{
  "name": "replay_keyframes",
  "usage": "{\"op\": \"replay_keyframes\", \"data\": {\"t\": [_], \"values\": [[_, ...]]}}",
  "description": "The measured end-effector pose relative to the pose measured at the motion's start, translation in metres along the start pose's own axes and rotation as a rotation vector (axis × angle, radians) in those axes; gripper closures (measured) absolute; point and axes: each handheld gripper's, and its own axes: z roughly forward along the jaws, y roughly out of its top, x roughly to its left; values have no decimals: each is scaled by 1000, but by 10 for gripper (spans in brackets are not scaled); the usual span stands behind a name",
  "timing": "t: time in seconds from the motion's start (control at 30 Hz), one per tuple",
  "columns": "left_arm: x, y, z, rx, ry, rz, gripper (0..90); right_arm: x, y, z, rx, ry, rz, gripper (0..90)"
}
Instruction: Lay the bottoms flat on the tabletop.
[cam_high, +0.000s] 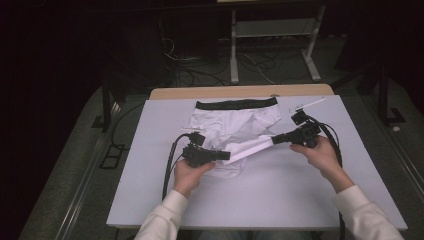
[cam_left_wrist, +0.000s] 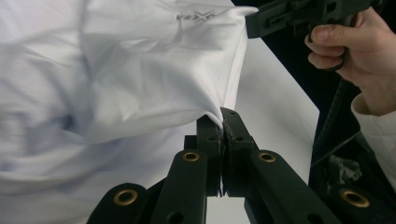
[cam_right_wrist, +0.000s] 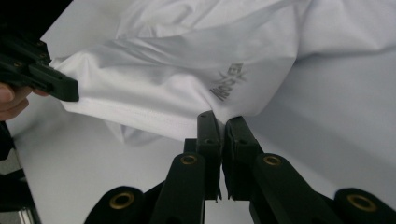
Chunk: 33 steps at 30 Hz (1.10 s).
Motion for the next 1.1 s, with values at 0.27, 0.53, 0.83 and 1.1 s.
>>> {"op": "replay_keyframes", "data": {"t": [0.27,0.53,0.83,1.1], "values": [[-30,-9,35,100,-53,63,862,-12,-48,-40,-13,1,37,844],[-46,-23,53,145,-77,67,861,-20,-91,-60,-30,37,98,842],[-58,-39,66,234,-70,95,860,-19,-120,-65,-2,46,110,842],[-67,-49,78,270,-86,102,860,-19,-151,-67,33,47,135,842]]}}
